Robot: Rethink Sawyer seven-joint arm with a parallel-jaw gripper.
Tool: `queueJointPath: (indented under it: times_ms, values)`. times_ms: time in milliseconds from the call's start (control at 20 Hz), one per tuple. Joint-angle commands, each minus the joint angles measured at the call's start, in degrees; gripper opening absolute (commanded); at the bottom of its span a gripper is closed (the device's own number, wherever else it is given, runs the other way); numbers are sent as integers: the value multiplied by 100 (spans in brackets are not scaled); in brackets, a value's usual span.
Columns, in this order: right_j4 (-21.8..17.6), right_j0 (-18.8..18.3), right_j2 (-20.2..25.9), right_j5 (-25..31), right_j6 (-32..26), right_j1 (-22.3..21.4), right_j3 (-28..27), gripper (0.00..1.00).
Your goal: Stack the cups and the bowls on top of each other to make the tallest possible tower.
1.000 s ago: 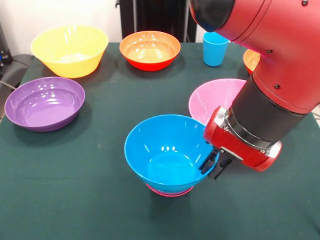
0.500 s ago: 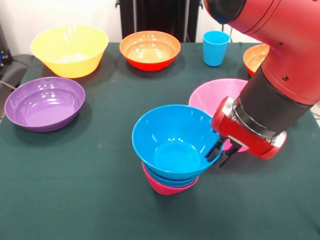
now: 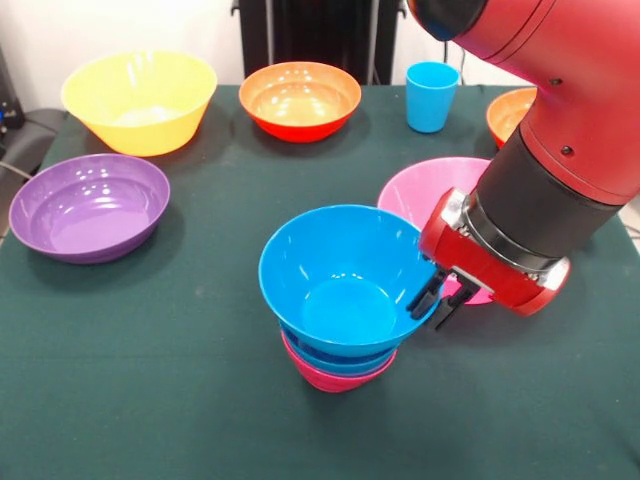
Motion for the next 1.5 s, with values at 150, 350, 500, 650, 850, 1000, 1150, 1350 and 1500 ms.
queueJointPath:
  times_ms: [150, 350, 500, 650, 850, 1000, 1150, 1350, 1500]
  values:
    - [-255, -135, 439, -13, 547, 126, 27, 0]
    - [-322, -100, 459, -120, 521, 91, 135, 0]
    - [-337, -101, 478, -146, 501, 93, 162, 0]
    - [-333, -90, 472, -132, 531, 104, 157, 0]
    - [-248, -231, 338, -33, 609, 255, -190, 0]
    - [-210, -275, 308, -32, 646, 310, -307, 0]
    - [-232, -298, 317, -64, 642, 291, -287, 0]
    - [-221, -335, 261, -35, 676, 336, -395, 0]
    - [-218, -365, 240, -60, 674, 360, -449, 0]
